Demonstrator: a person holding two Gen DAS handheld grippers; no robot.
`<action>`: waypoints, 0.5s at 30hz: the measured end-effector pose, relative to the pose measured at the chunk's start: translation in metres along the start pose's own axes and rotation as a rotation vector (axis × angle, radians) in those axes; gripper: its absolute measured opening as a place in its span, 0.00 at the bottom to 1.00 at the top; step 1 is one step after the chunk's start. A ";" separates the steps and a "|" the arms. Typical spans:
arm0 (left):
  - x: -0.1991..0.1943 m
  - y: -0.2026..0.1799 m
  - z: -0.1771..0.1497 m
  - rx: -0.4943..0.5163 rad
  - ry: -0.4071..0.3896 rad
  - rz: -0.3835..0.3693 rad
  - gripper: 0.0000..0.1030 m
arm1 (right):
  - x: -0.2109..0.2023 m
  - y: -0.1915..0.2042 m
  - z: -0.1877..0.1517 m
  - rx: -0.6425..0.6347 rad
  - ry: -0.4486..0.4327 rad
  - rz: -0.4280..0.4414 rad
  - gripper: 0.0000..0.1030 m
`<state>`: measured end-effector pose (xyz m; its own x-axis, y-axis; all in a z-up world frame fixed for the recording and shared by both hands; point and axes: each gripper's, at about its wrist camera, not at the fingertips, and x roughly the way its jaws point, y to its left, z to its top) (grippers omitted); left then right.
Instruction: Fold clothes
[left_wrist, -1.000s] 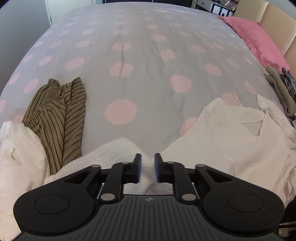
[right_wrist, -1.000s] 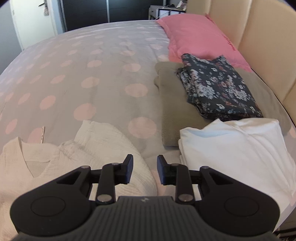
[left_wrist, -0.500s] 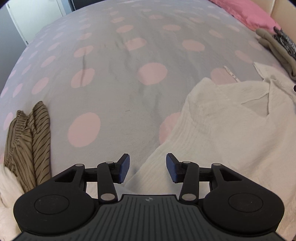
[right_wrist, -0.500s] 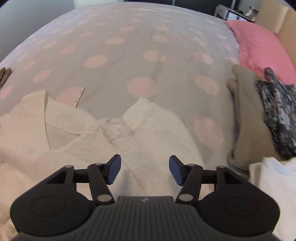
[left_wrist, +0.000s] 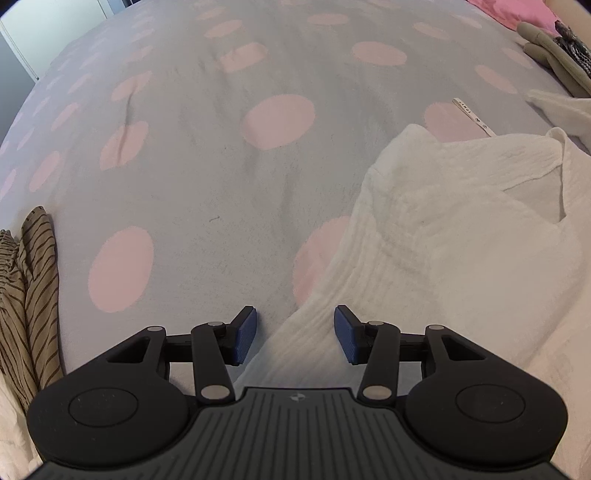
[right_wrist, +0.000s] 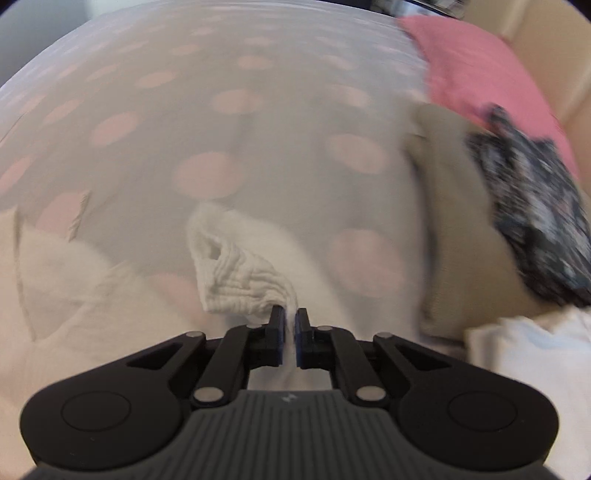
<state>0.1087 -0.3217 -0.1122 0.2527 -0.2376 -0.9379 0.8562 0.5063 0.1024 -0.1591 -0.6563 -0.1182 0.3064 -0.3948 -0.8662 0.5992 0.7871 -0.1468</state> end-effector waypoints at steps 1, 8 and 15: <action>0.000 0.000 0.000 -0.006 -0.001 0.000 0.43 | -0.001 -0.011 0.000 0.029 0.007 -0.047 0.06; -0.002 -0.006 0.004 -0.015 -0.021 0.010 0.43 | -0.018 -0.055 -0.008 0.107 -0.025 -0.209 0.29; -0.006 -0.013 0.010 -0.031 -0.049 -0.005 0.44 | -0.042 -0.027 -0.008 0.034 -0.155 0.111 0.38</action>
<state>0.1005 -0.3348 -0.1046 0.2707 -0.2805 -0.9209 0.8433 0.5304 0.0863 -0.1943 -0.6570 -0.0814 0.4807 -0.3773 -0.7916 0.5791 0.8144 -0.0365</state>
